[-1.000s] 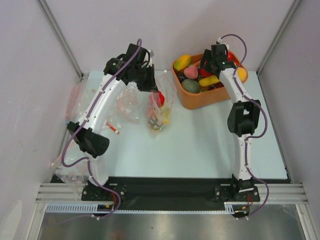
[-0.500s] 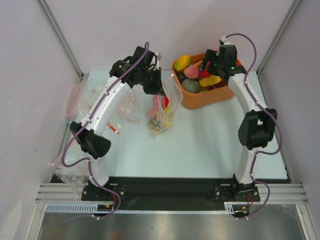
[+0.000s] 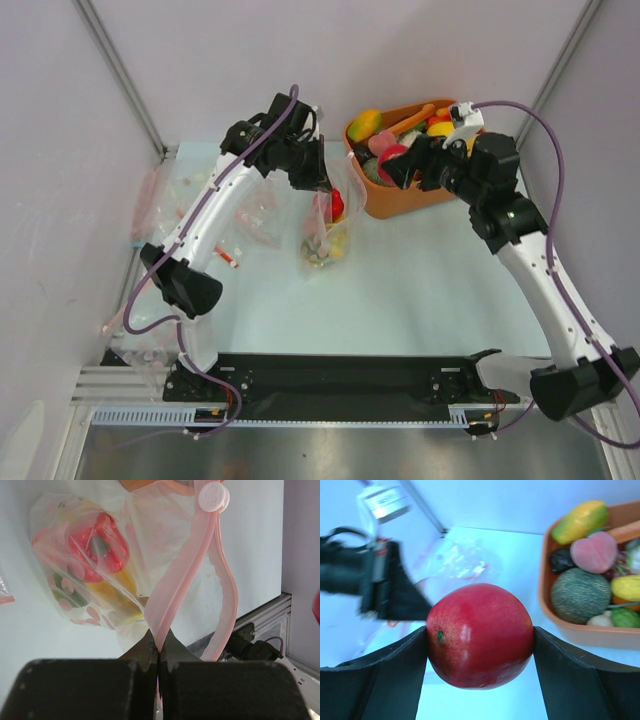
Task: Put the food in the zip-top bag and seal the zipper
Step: Place the fake fruit in the zipper food storage bag.
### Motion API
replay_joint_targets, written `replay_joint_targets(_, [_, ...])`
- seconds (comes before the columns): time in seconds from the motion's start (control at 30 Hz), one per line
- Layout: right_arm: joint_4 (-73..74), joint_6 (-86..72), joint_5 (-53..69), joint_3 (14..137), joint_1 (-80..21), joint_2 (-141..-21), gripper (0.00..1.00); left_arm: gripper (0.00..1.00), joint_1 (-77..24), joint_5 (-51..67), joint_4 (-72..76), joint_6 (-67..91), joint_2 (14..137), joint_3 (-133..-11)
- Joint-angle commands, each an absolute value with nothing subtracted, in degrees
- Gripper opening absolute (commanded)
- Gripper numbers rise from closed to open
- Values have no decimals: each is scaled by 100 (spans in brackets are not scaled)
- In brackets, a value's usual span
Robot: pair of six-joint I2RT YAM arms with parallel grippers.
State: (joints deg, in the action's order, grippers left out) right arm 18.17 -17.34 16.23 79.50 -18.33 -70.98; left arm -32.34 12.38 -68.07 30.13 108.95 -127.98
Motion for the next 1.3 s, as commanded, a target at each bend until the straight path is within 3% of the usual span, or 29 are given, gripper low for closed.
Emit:
replay_joint_targets(0.0, [1442,-1784,2205,7656,-1968,-6619,52,0,-3348,1274,-6574,3199,10635,-12911])
replay_joint_targets(0.33, [1363,-1749,2373,7717,-2812,-6952,51,0,-3437,1450,-6557,3410,10582,-12964])
replay_joint_targets(0.83, [2118,-1485,784,7655,-3199,-7805,58,0,-3419,1415,-6820,3392,10485,-12964])
replay_joint_targets(0.9, [2232,-1407,738,7734,-3199,-7875,64,0,-3428,1441,-6812,3393,10485,-12973])
replay_joint_targets(0.93, [2293,-1380,721,7787,-3208,-7901,73,0,-3419,1441,-6812,3384,10477,-12981])
replay_joint_targets(0.97, [2346,-1336,712,7909,-3208,-7919,89,0,-3419,1450,-6812,3384,10494,-12990])
replay_joint_targets(1.03, [2426,-1213,660,7971,-3208,-7875,97,0,-3401,1450,-6812,3375,10520,-13025])
replay_joint_targets(1.27, [2584,-1257,1291,8218,-2909,-7656,100,0,-3393,1318,-6873,3340,10521,-12999])
